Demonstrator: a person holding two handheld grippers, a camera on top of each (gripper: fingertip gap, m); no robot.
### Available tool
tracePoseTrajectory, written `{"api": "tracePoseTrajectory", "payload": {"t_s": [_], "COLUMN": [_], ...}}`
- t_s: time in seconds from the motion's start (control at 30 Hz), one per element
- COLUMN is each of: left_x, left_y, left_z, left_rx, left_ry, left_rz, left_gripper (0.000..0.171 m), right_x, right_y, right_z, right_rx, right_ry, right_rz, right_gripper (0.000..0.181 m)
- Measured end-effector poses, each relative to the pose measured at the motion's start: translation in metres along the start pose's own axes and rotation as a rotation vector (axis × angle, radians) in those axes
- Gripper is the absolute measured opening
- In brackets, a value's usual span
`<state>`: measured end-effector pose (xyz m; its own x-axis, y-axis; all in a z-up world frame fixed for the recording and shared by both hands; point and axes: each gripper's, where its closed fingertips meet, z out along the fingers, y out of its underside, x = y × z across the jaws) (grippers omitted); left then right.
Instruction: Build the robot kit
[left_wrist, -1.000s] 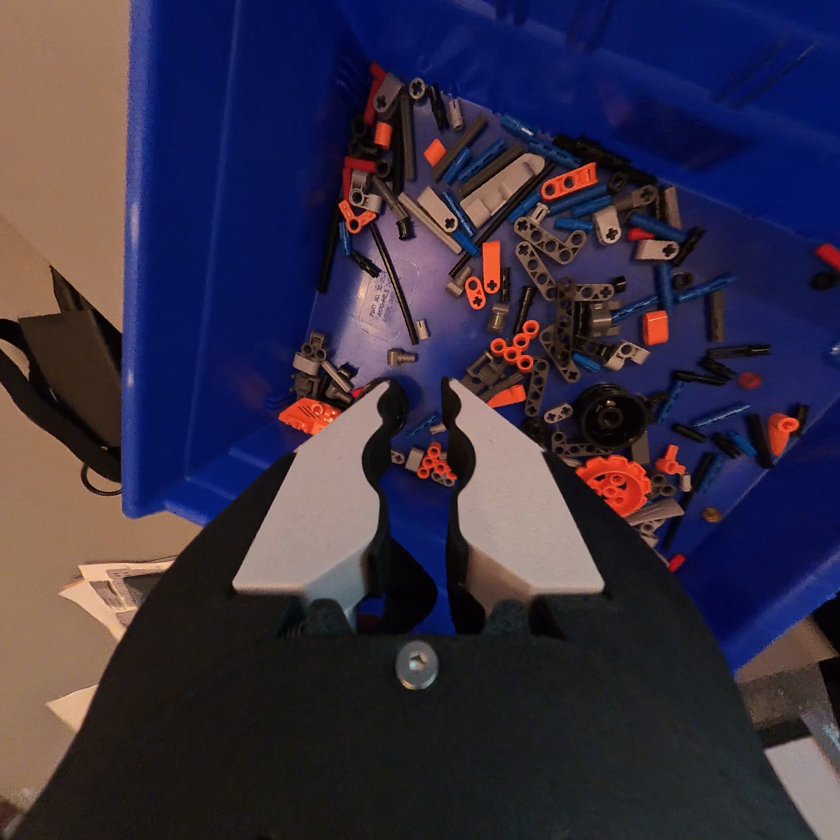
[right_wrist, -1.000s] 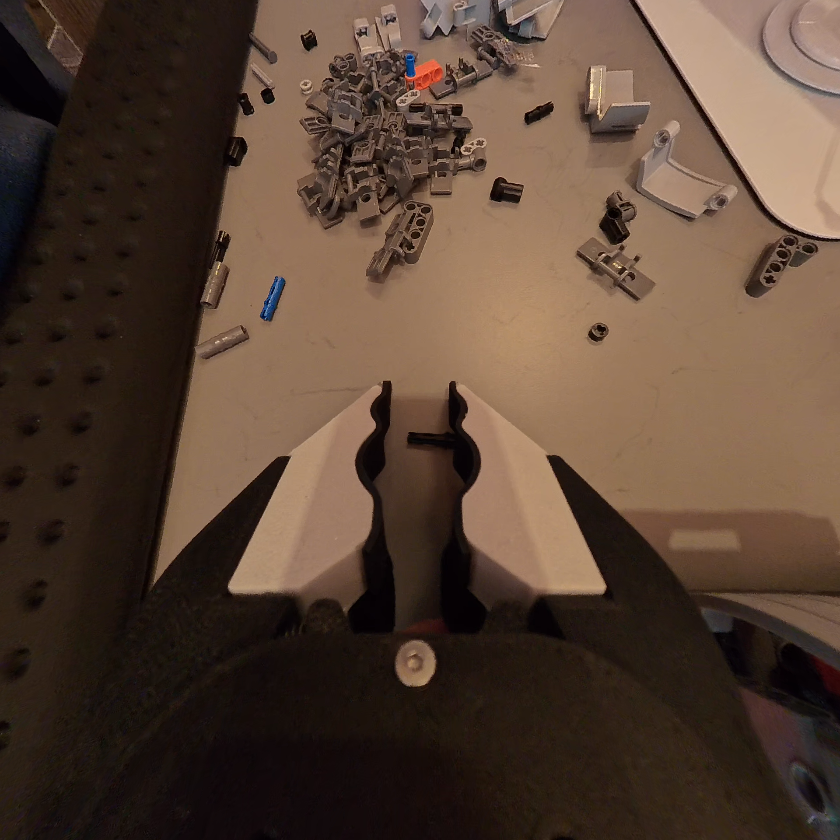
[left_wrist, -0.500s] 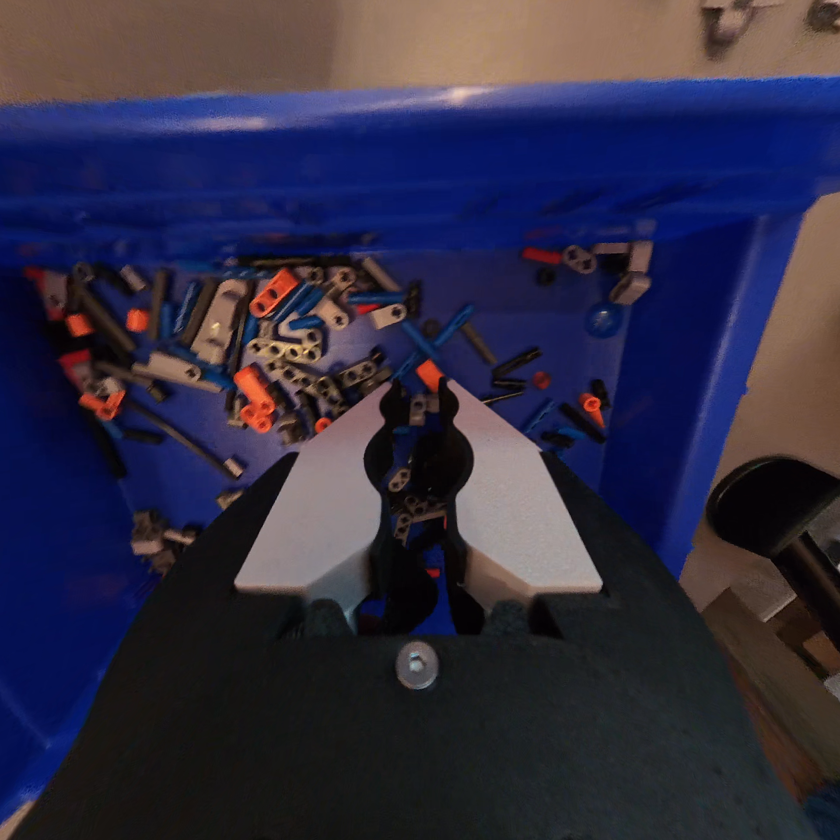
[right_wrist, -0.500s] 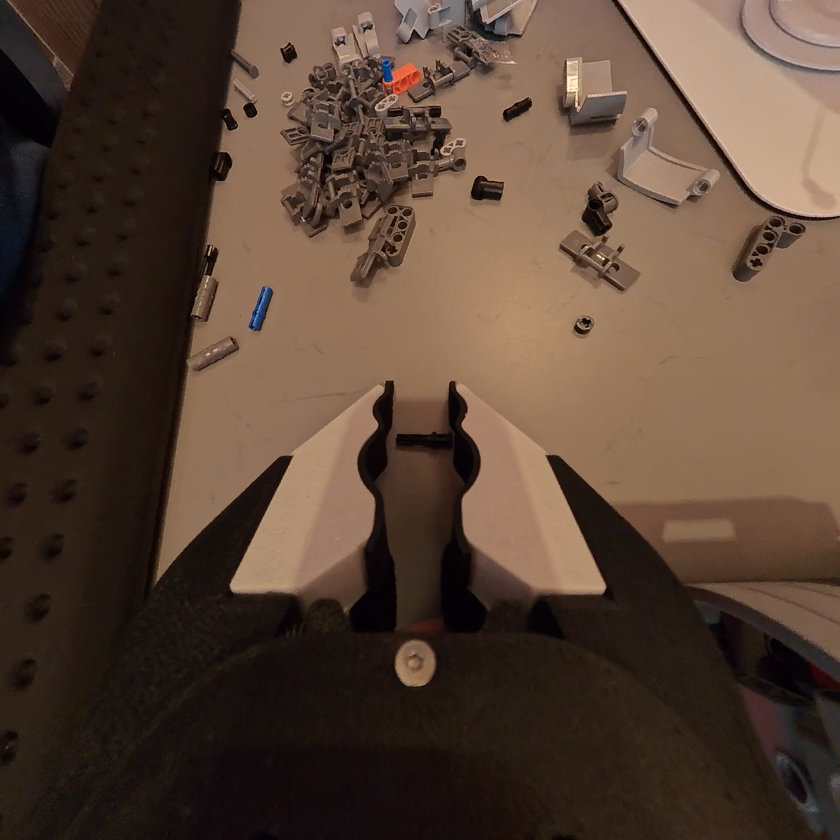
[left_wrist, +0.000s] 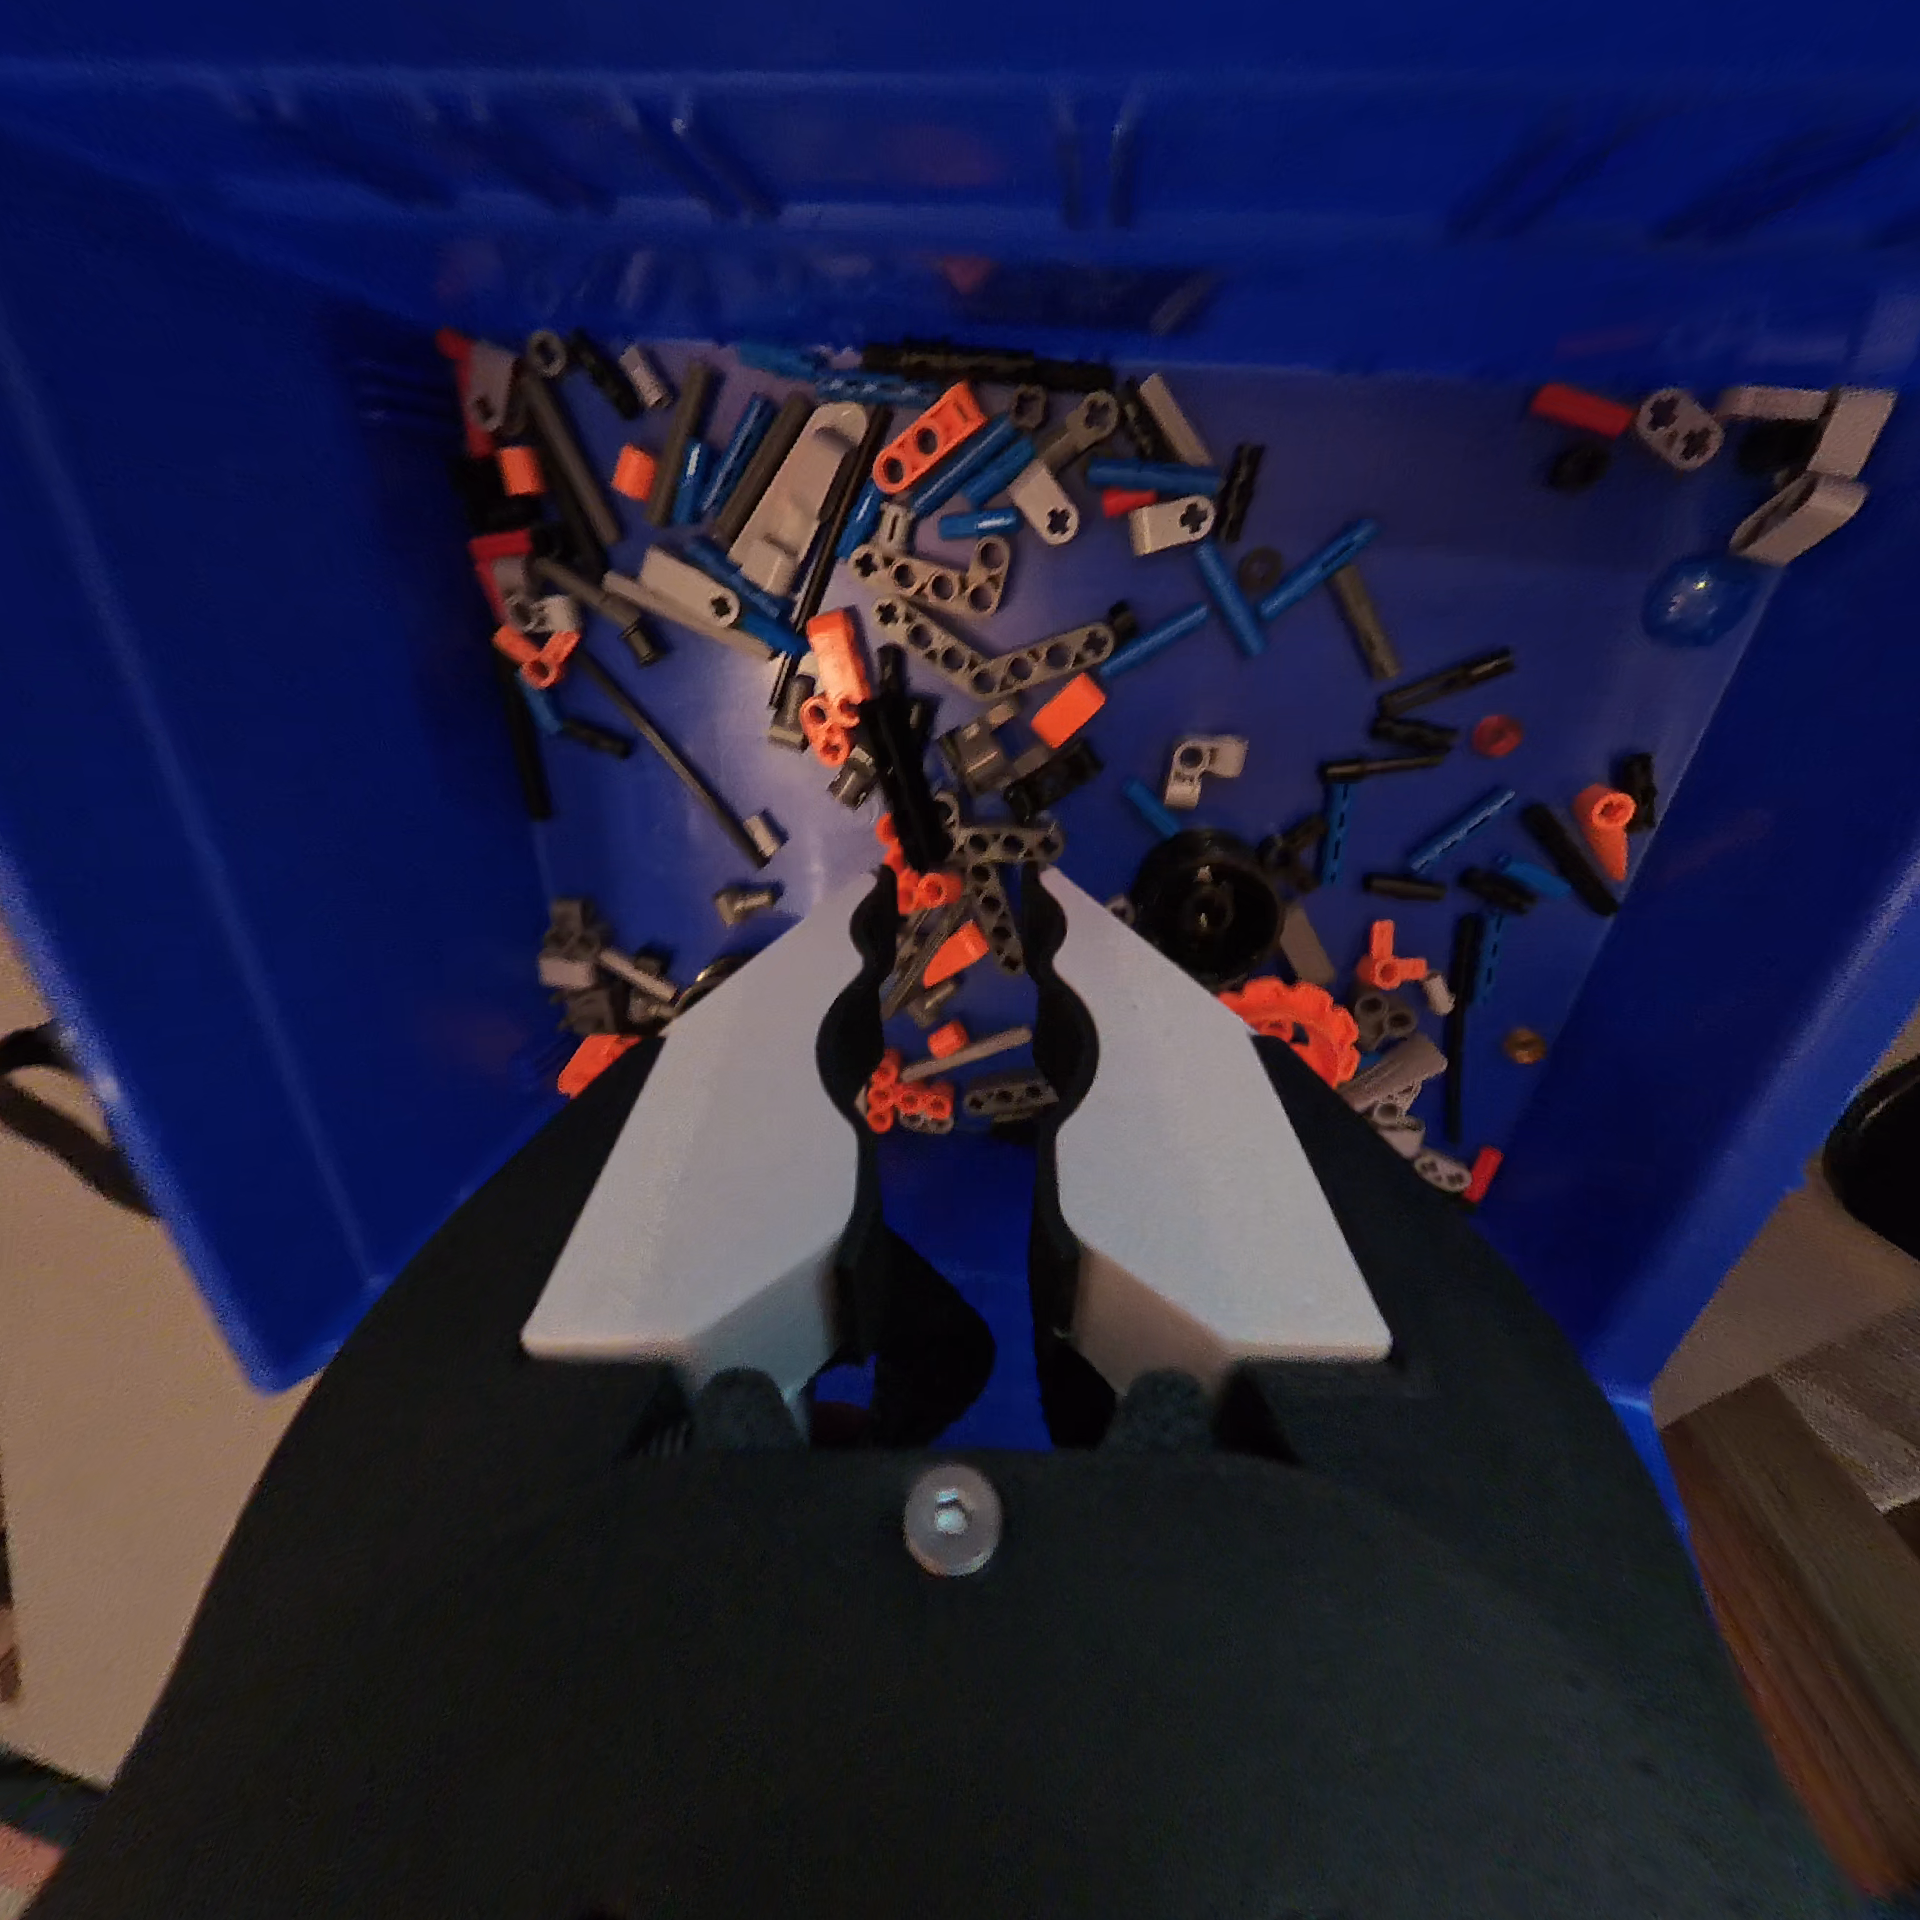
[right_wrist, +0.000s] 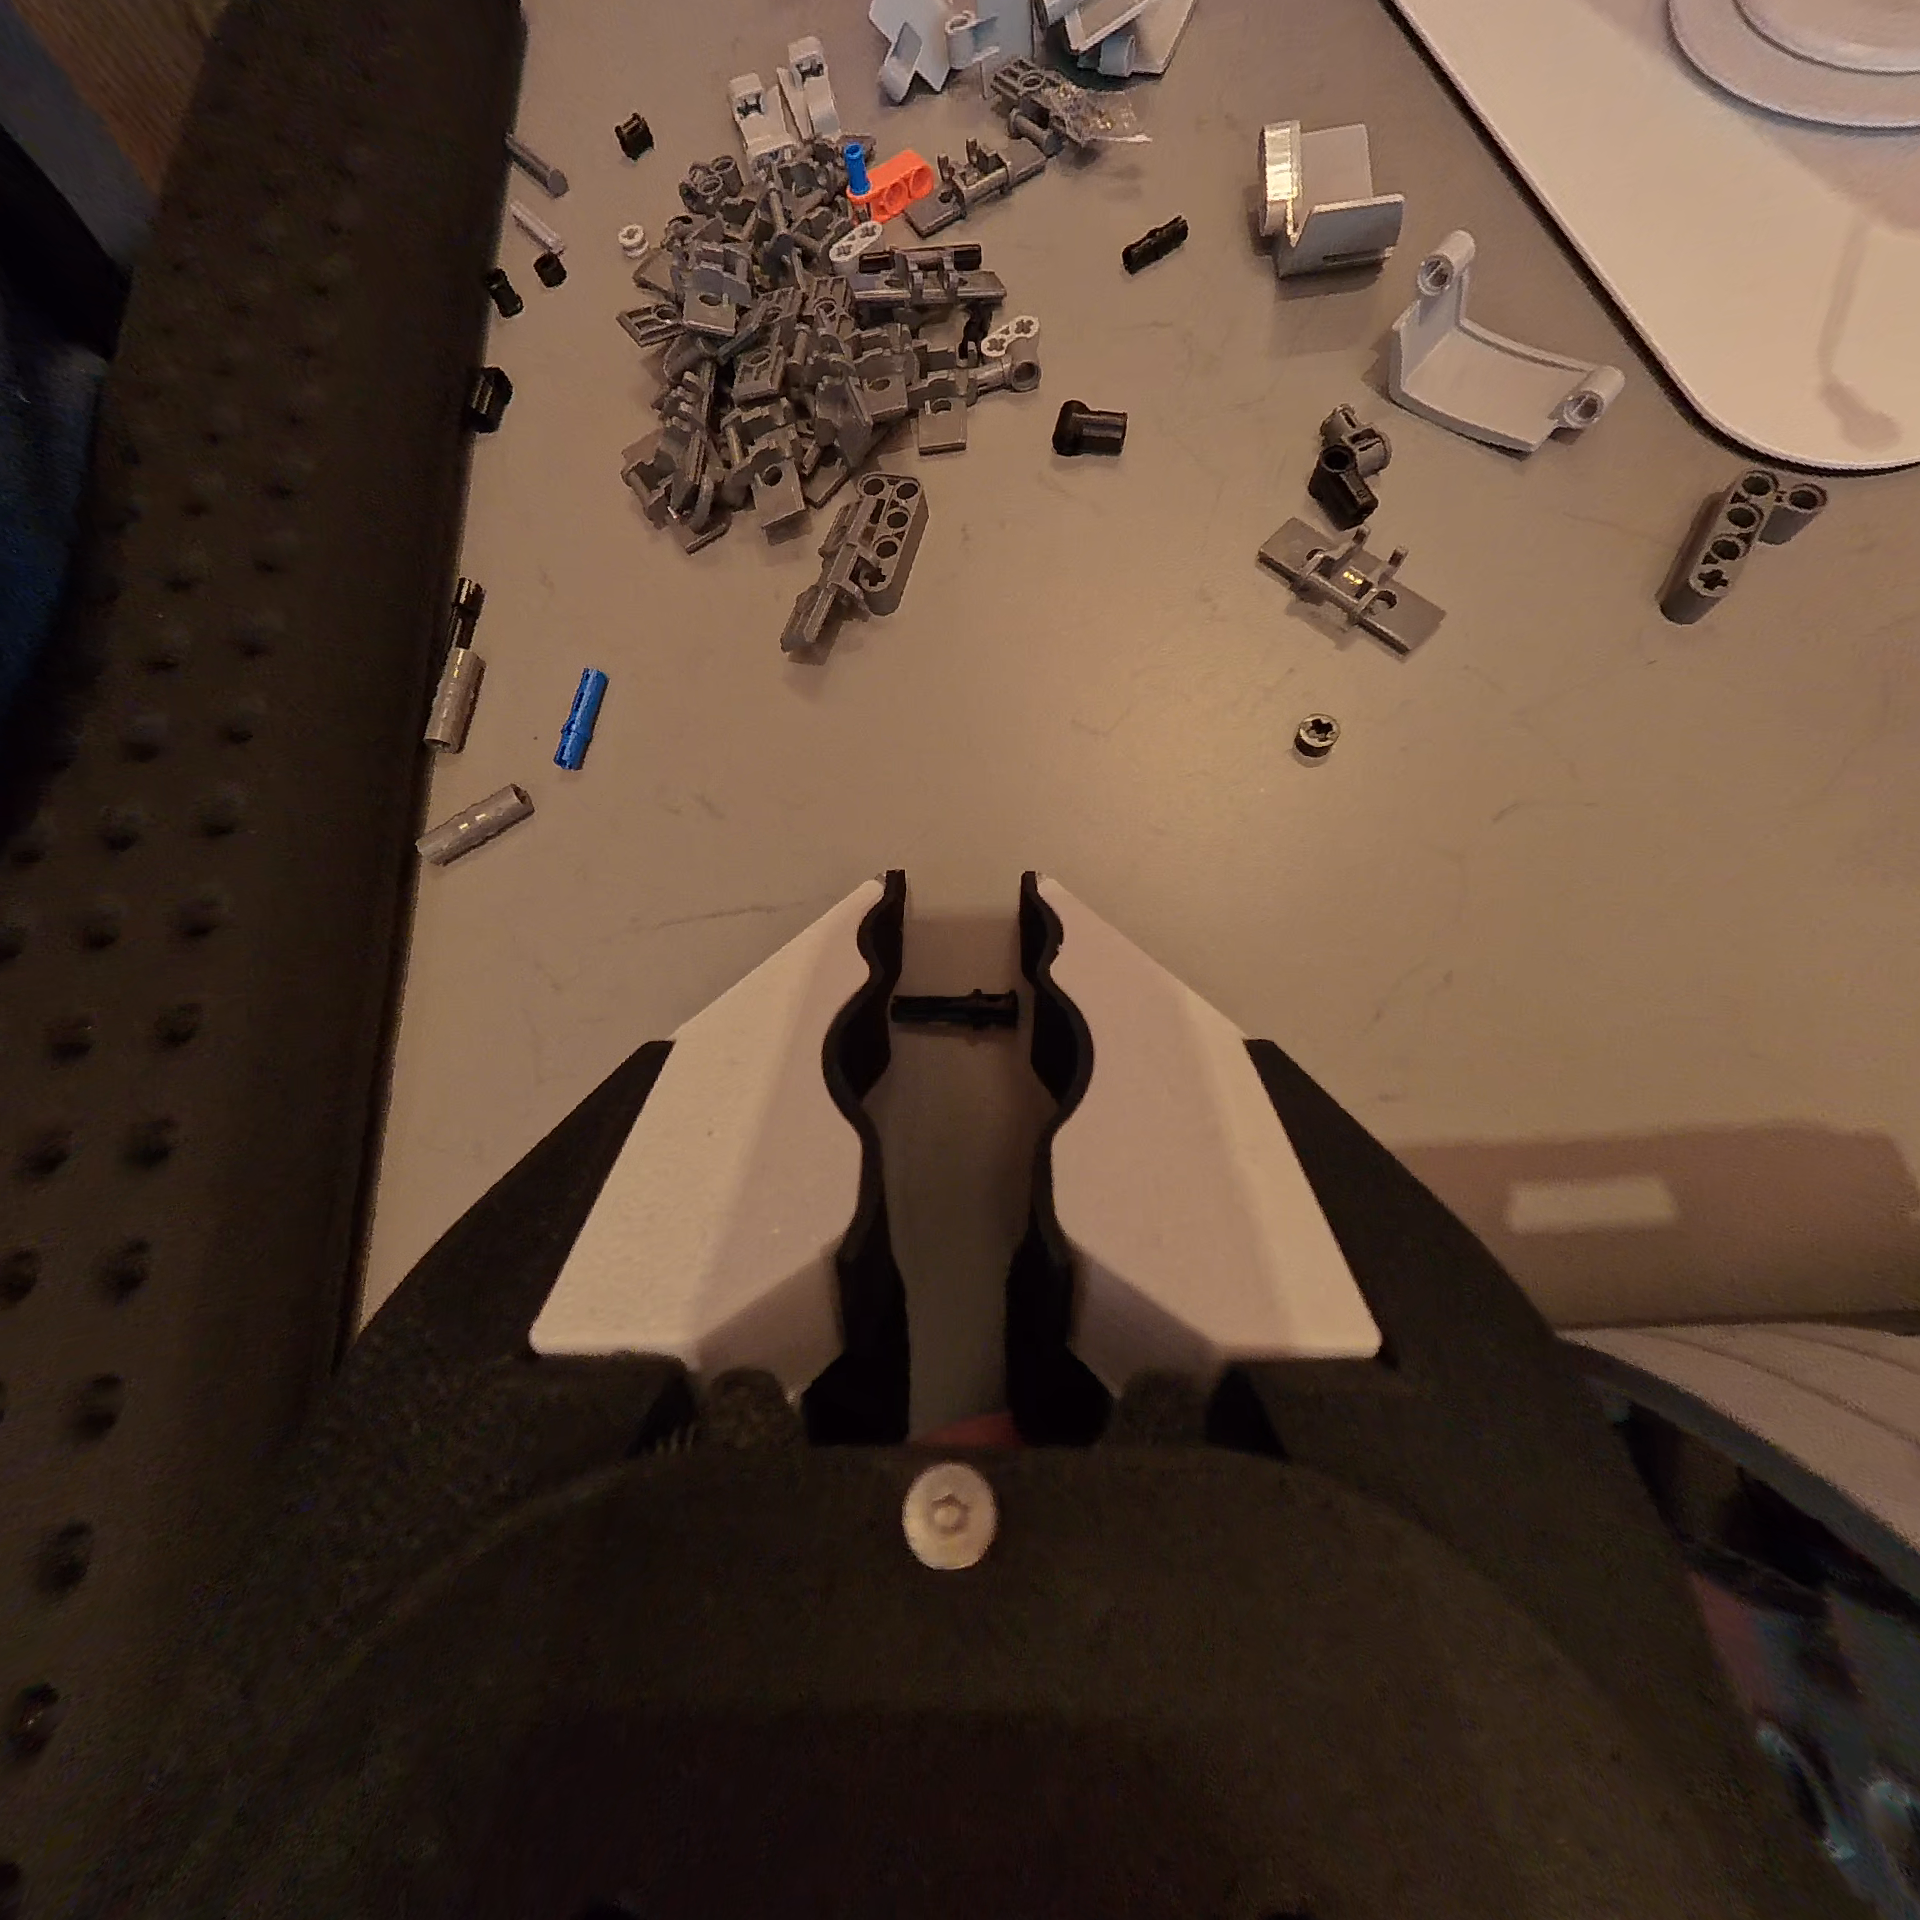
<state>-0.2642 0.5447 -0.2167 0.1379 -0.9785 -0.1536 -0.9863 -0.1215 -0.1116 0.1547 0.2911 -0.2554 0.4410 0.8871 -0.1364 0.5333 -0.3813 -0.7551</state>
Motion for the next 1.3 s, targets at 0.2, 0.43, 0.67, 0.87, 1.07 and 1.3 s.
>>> {"api": "tracePoseTrajectory", "payload": {"t_s": [0.2, 0.43, 0.67, 0.87, 1.07, 1.3], "left_x": [-0.029, -0.015, -0.011, -0.011, -0.021, -0.005], "left_y": [0.017, 0.061, 0.02, -0.047, -0.068, -0.069], "left_z": [-0.028, -0.006, 0.002, 0.016, 0.038, 0.045], "left_rx": [-0.01, -0.252, -0.088, 0.14, 0.19, 0.199], "left_ry": [-0.07, 0.024, 0.043, 0.04, 0.004, 0.105], "left_rz": [-0.052, 0.023, 0.022, -0.017, -0.015, -0.034], "left_gripper": [0.025, 0.019, 0.02, 0.021, 0.02, 0.013], "right_x": [0.0, 0.0, 0.0, 0.001, 0.002, 0.002], "right_y": [0.0, 0.0, 0.0, 0.0, 0.0, 0.0], "right_z": [0.0, 0.0, 0.0, 0.0, 0.0, 0.0], "right_rx": [0.001, 0.0, 0.001, -0.001, 0.0, 0.002], "right_ry": [0.001, -0.001, -0.001, 0.004, 0.005, 0.005], "right_rz": [0.001, 0.001, 0.006, 0.009, 0.012, 0.016], "right_gripper": [0.02, 0.02, 0.019, 0.019, 0.018, 0.018]}}
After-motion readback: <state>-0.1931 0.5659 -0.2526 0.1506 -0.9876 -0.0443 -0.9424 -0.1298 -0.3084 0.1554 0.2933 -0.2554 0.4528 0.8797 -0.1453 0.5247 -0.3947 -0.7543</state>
